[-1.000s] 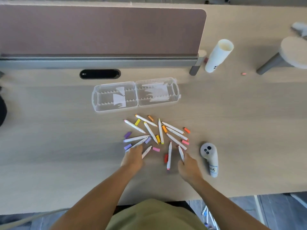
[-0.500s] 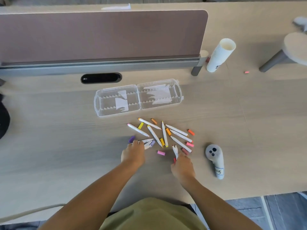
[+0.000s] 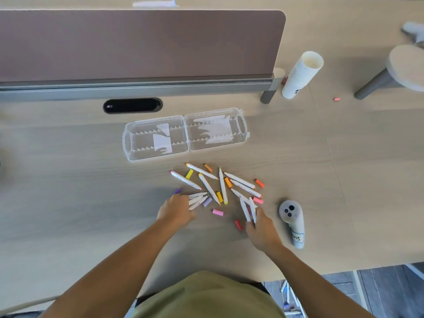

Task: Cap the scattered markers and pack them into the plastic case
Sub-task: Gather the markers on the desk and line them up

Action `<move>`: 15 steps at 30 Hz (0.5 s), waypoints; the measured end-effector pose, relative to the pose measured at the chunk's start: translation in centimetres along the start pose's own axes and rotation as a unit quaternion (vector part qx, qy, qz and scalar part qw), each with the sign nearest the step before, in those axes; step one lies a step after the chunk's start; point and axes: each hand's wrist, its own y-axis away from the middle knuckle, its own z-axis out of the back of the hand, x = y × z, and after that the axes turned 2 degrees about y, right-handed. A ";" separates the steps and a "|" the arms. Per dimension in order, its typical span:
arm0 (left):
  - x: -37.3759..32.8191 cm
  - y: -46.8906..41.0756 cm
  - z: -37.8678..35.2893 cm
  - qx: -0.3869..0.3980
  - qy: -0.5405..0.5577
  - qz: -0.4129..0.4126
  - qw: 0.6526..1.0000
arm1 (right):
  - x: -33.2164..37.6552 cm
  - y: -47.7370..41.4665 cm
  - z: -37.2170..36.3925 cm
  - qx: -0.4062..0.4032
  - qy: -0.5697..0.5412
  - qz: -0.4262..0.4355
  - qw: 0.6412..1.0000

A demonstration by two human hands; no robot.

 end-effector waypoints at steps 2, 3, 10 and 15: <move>0.2 -0.1 0.8 0.023 0.060 -0.005 0.998 | 0.0 -0.3 0.7 -0.024 -0.053 0.019 0.998; 0.3 -0.1 1.2 0.035 0.100 -0.003 0.994 | 0.1 -0.5 1.1 -0.042 -0.071 0.026 0.996; 0.9 -1.1 3.8 0.062 0.262 0.064 0.961 | 2.6 -3.5 3.4 -0.057 0.037 0.049 0.996; 0.7 -1.6 3.5 0.002 0.095 0.017 0.995 | 3.3 -5.1 3.7 -0.045 0.196 0.082 0.976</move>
